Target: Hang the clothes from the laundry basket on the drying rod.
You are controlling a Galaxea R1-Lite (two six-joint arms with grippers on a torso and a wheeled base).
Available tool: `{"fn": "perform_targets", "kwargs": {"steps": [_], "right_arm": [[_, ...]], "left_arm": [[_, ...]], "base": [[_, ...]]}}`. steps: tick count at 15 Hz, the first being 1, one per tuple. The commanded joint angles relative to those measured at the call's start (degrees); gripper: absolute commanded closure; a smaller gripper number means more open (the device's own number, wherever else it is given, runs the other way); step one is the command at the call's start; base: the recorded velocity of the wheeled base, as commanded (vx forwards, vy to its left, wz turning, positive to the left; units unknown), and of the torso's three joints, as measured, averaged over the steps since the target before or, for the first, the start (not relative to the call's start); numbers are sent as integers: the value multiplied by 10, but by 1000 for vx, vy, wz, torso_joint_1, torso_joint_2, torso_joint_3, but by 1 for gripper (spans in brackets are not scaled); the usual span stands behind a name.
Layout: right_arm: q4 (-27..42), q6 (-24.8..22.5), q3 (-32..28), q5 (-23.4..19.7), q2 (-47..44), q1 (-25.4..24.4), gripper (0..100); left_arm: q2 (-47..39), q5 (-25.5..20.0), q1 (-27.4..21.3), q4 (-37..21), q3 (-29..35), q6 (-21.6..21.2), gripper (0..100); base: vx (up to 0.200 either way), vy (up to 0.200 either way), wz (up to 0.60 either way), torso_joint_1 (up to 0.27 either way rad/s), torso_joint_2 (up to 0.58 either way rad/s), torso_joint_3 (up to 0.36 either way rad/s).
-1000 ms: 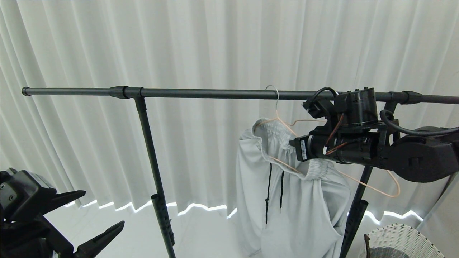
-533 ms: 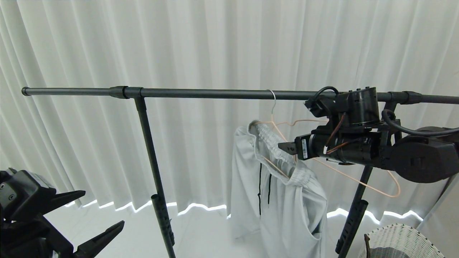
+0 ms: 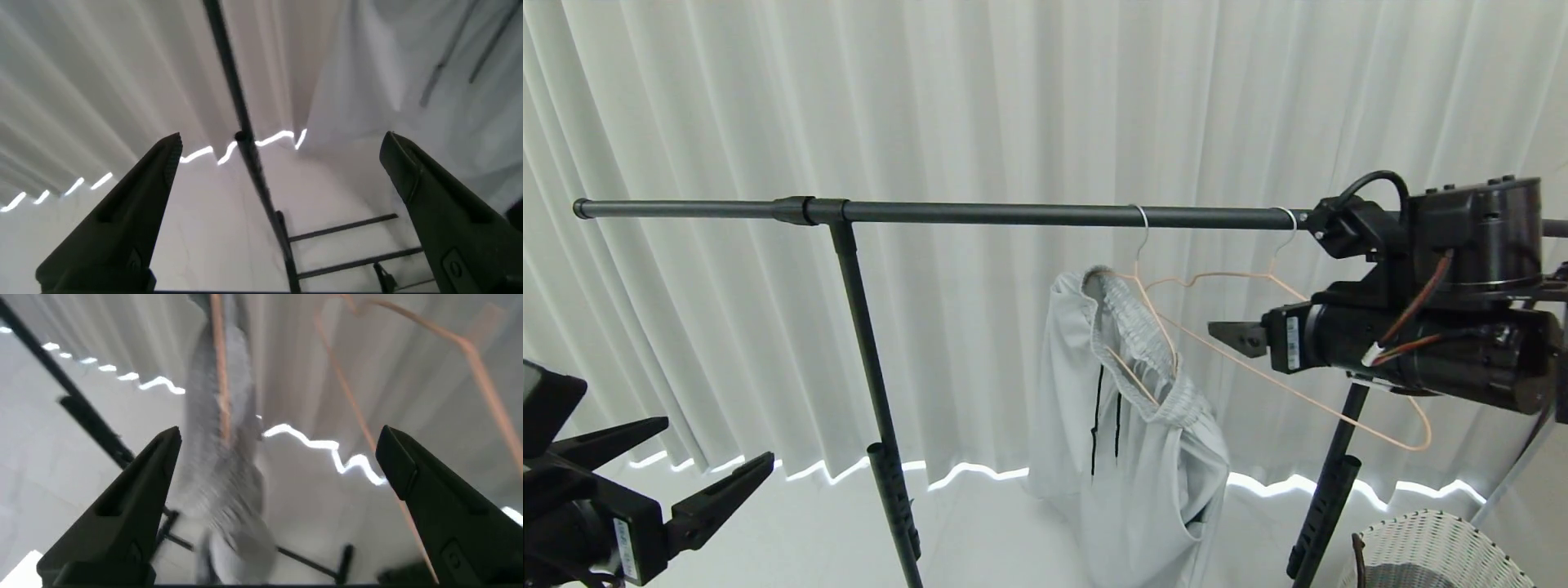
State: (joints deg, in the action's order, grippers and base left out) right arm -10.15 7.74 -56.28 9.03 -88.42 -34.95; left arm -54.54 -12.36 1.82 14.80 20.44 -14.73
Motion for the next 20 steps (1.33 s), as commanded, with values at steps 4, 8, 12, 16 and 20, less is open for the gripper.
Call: {"fn": "perform_targets", "kwargs": {"steps": [4,8,12,16,20], "right_arm": [[105,-77,44,65,113,64,0],[99,-178,79,65,142,127,0],[97,-190,79,66,149,133,0],[97,-190,91,66,157,135,0],[97,-194,92,67,159,141,0]], "left_arm": [[-3,8,8,1,-1,0,0],[-4,9,9,1,-4,-2,0],[-3,9,9,1,-5,-5,0],[-3,9,9,1,-5,-5,0],[-2,9,9,1,-5,-5,0]], "base": [[0,0,0,0,0,0],[0,0,0,0,0,0],[-100,0,0,0,2,2],[-200,0,0,-1,5,2],[-200,0,0,2,0,6]]}}
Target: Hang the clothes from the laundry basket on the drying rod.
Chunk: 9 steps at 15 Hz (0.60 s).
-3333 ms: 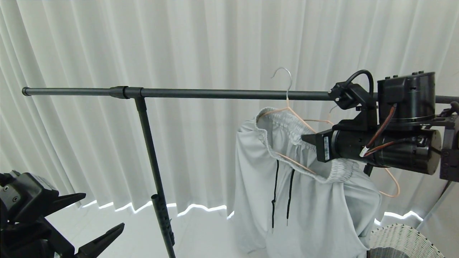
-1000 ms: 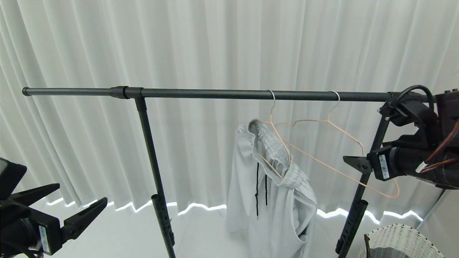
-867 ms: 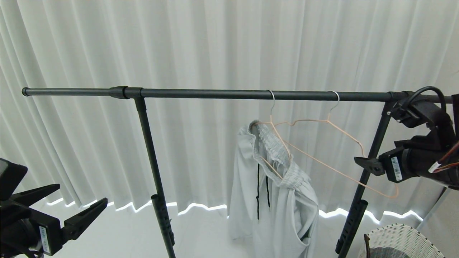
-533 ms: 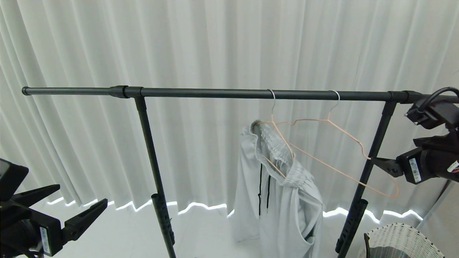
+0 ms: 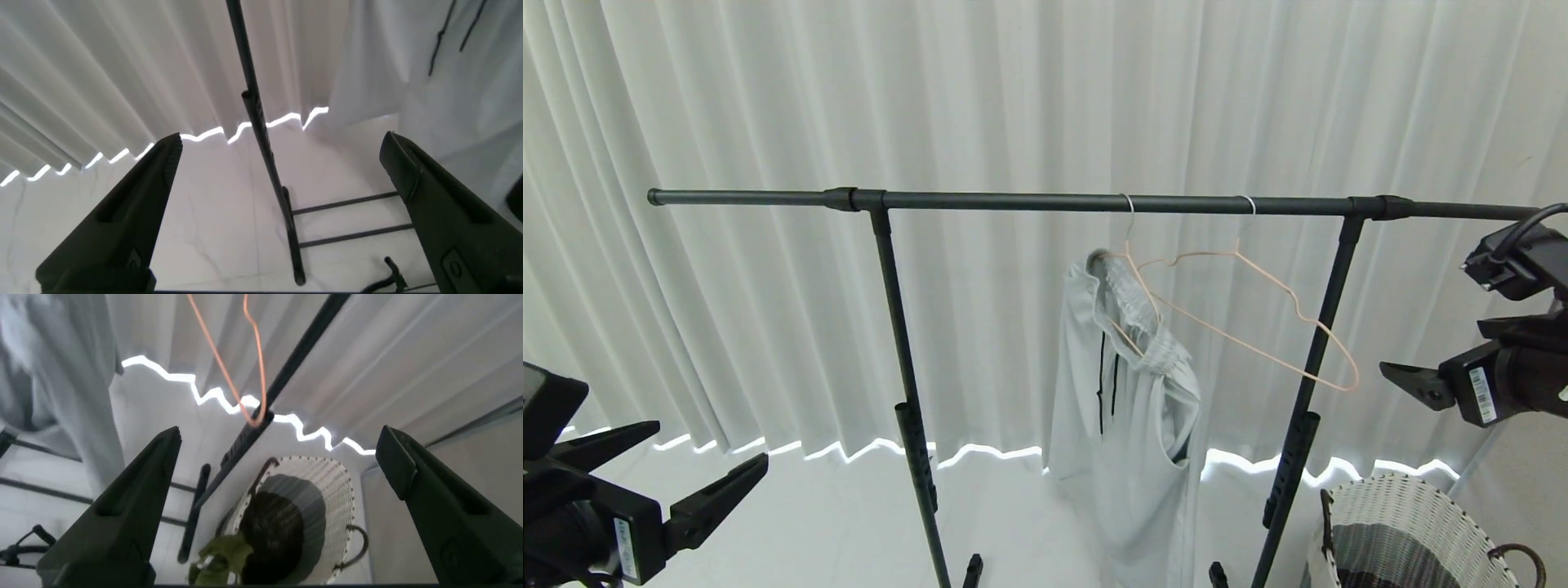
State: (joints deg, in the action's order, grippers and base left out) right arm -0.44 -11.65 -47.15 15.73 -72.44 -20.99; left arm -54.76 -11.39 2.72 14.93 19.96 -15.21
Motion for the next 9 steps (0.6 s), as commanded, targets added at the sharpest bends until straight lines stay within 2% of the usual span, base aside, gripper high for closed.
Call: {"fn": "perform_targets", "kwargs": {"steps": [1,5,9], "right_arm": [[0,-2,0,0,2,3,0],[-1,-17,0,-1,7,14,0],[-1,-17,0,0,8,18,0]], "left_arm": [[0,0,-1,0,-1,0,0],[0,0,-3,0,-5,0,0],[3,0,-3,0,-5,-1,0]], "base": [[-200,0,0,-2,-2,-2],[-200,0,0,1,2,4],[0,0,0,0,0,0]]}}
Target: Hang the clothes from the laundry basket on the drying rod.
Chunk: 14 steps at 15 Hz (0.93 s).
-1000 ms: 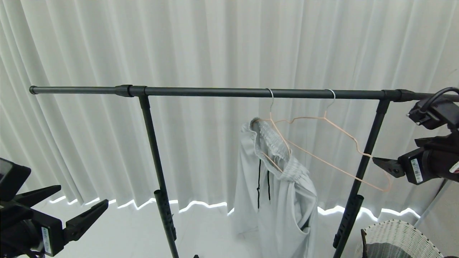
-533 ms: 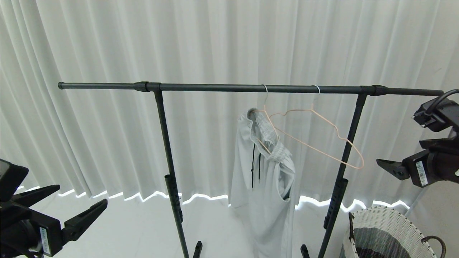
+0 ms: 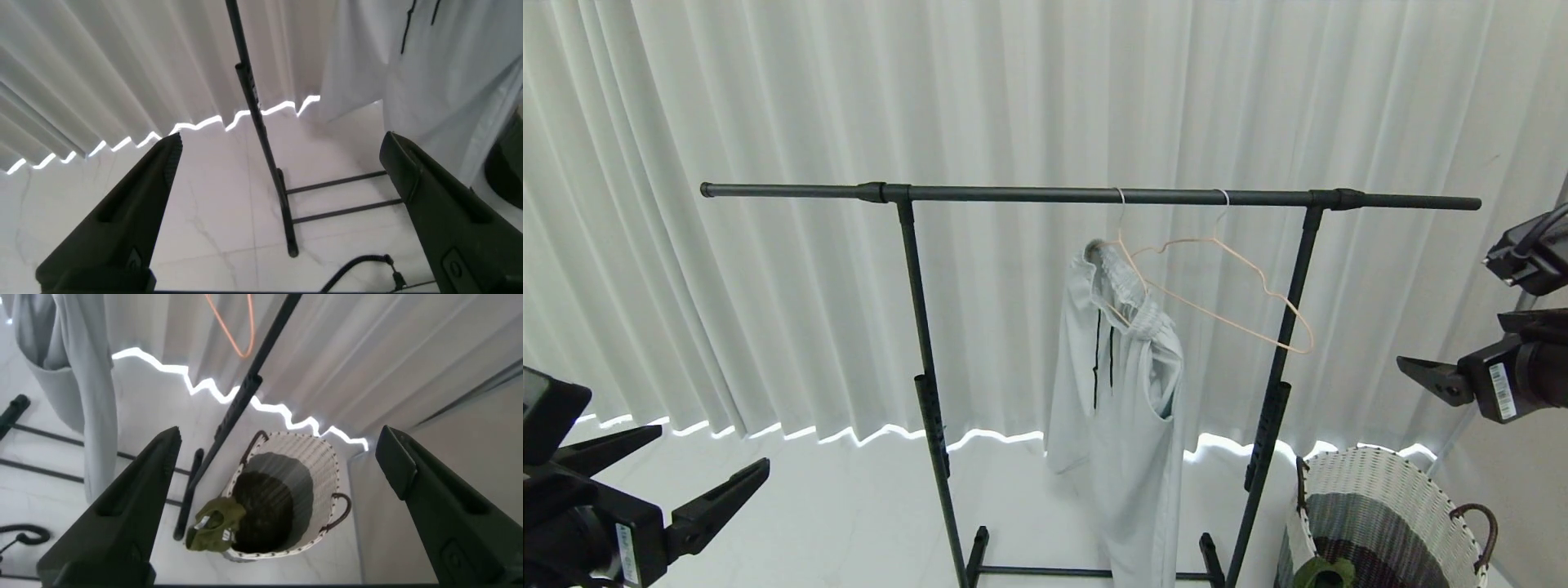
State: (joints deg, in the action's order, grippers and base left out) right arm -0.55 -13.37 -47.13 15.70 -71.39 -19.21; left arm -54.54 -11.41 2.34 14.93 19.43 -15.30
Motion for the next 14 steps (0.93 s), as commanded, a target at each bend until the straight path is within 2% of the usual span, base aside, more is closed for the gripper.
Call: {"fn": "perform_targets", "kwargs": {"steps": [1,4,7,12,14], "right_arm": [[0,0,0,0,-2,1,0],[0,-5,15,0,6,1,0],[-5,-10,30,0,11,1,0],[-31,-12,59,-1,11,2,0],[-31,-19,63,-1,9,15,0]], "left_arm": [[0,0,0,0,0,0,0],[7,0,0,1,1,-3,0],[8,0,0,1,1,-23,0],[8,0,0,4,6,-33,0],[6,0,0,25,9,-52,0]], "base": [[0,0,0,0,0,0],[0,0,0,0,0,0],[0,0,0,-15,30,15],[0,0,0,-177,414,228],[0,0,0,-207,491,291]]}}
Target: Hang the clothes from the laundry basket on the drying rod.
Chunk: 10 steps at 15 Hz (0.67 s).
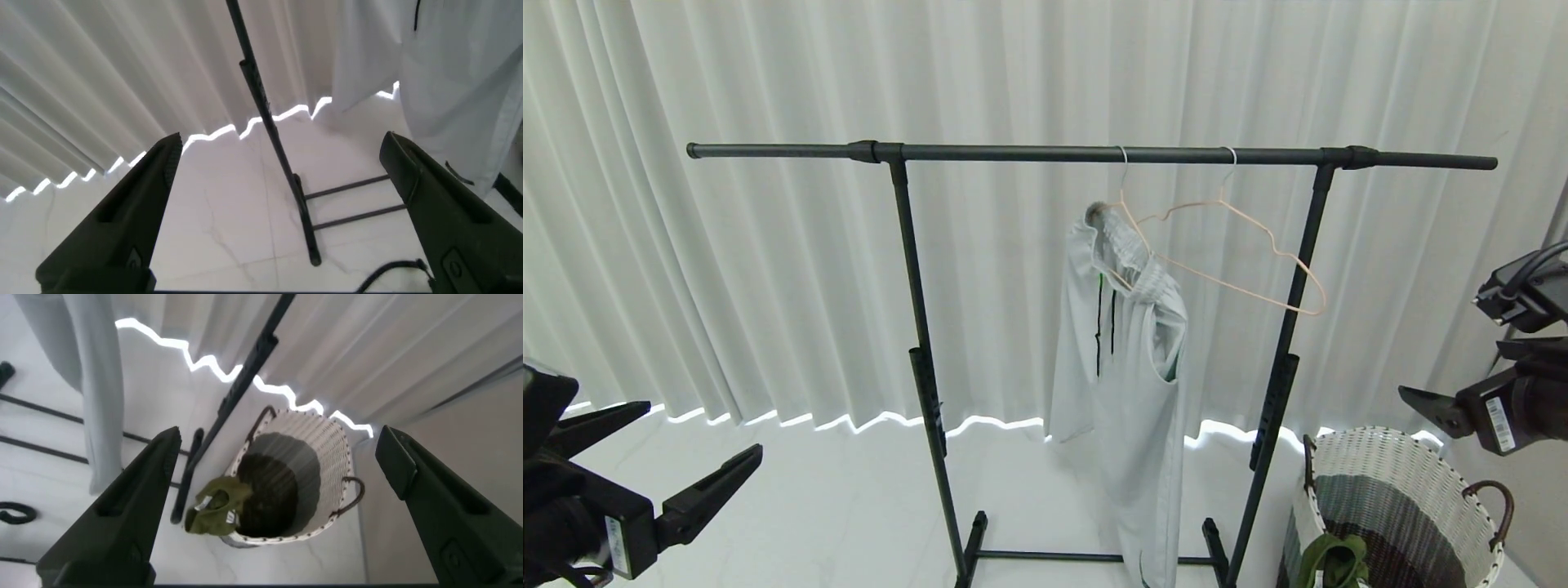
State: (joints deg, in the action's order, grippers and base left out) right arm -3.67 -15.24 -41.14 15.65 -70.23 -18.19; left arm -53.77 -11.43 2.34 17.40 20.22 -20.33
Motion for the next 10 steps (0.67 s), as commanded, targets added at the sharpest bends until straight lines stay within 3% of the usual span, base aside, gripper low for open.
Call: {"fn": "perform_targets", "kwargs": {"steps": [1,10], "right_arm": [[-1,-6,6,-1,-3,14,0],[-1,-20,32,0,1,21,0]], "left_arm": [[-5,0,0,6,1,-1,0],[-6,0,0,7,-2,-1,0]], "base": [[0,0,0,-203,491,281],[0,0,0,-178,467,290]]}}
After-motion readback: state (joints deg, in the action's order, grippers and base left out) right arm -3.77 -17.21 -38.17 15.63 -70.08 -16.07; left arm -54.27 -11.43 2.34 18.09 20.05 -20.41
